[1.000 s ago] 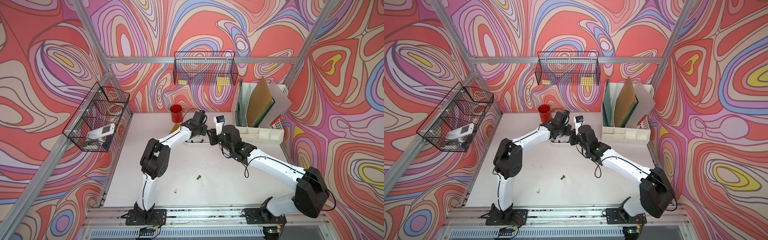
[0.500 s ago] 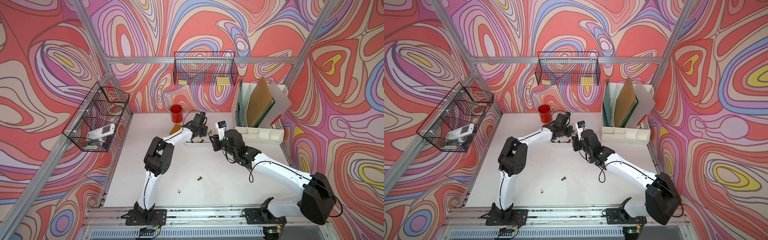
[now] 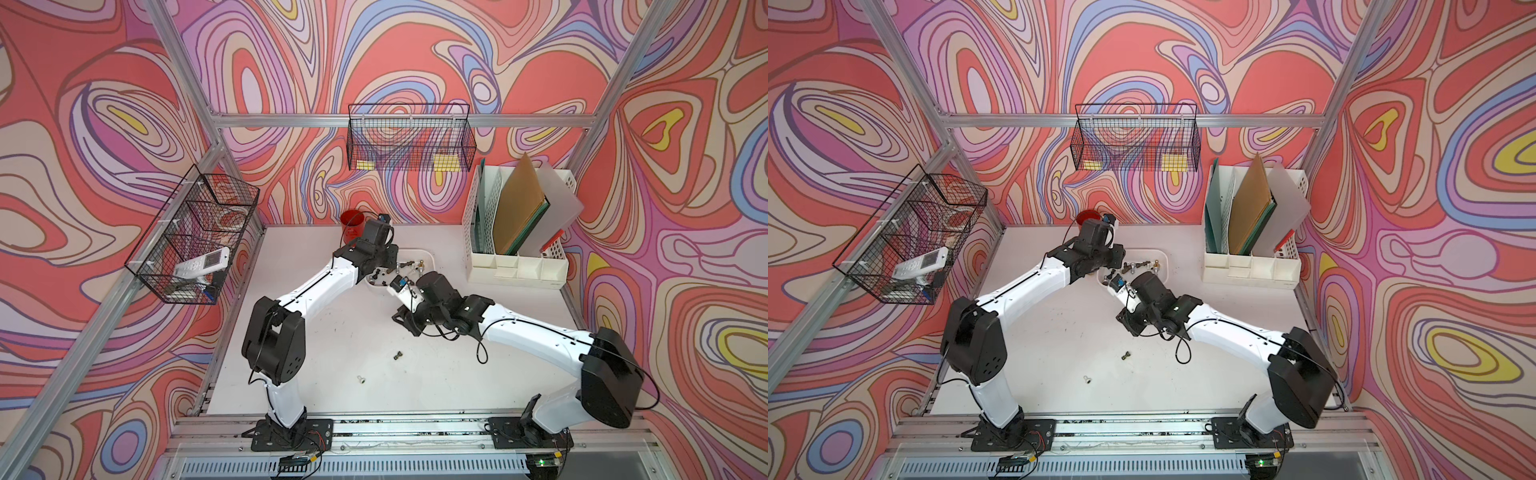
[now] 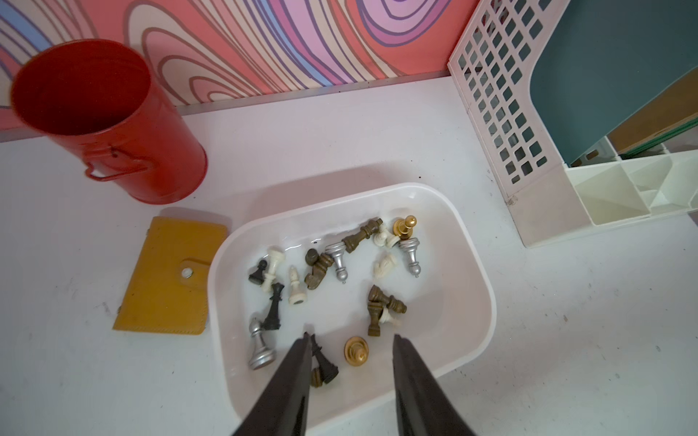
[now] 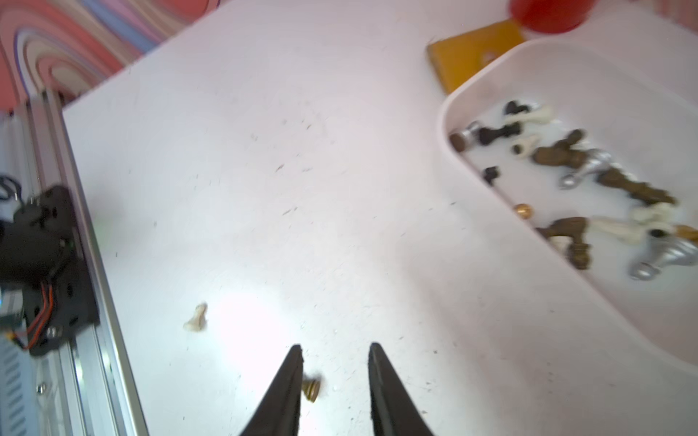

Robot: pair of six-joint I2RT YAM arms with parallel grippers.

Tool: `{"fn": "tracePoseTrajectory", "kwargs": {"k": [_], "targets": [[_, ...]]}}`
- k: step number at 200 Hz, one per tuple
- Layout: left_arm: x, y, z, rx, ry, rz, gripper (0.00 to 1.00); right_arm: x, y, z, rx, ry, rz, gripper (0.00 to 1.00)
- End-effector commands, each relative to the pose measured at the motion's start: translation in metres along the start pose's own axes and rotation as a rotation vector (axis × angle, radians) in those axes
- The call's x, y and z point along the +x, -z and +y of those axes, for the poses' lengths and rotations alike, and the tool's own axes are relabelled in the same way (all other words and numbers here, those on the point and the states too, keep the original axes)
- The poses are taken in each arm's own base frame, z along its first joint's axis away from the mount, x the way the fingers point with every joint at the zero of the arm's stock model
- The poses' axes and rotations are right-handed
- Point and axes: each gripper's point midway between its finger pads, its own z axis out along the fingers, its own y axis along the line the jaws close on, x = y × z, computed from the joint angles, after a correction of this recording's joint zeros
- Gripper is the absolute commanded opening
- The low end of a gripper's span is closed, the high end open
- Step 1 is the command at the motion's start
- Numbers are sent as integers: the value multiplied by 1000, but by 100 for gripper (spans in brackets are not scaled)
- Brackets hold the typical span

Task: Put the chess pieces into the storage box
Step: Pick up the chess piece at the center of the board.

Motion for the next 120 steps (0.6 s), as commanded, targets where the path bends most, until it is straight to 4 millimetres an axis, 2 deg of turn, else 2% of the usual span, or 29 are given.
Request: {"fn": "tracePoseTrajectory", "kwargs": {"k": [1, 24, 34, 37, 53, 86, 120], "targets": [[32, 25, 8, -11, 12, 108, 41, 51, -25, 17, -39, 146, 229, 32], [49, 52, 13, -18, 8, 147, 41, 65, -47, 17, 16, 257, 301, 35], [57, 62, 15, -18, 3, 155, 41, 63, -51, 18, 24, 300, 306, 36], [60, 64, 16, -19, 1, 160, 41, 71, -59, 19, 20, 309, 333, 35], [70, 75, 20, -18, -17, 158, 41, 74, -67, 23, -4, 360, 342, 35], [81, 91, 30, -46, -21, 165, 41, 81, -69, 29, -66, 410, 390, 35], [77, 103, 28, -27, -16, 133, 42, 96, -62, 34, -112, 406, 469, 35]]}}
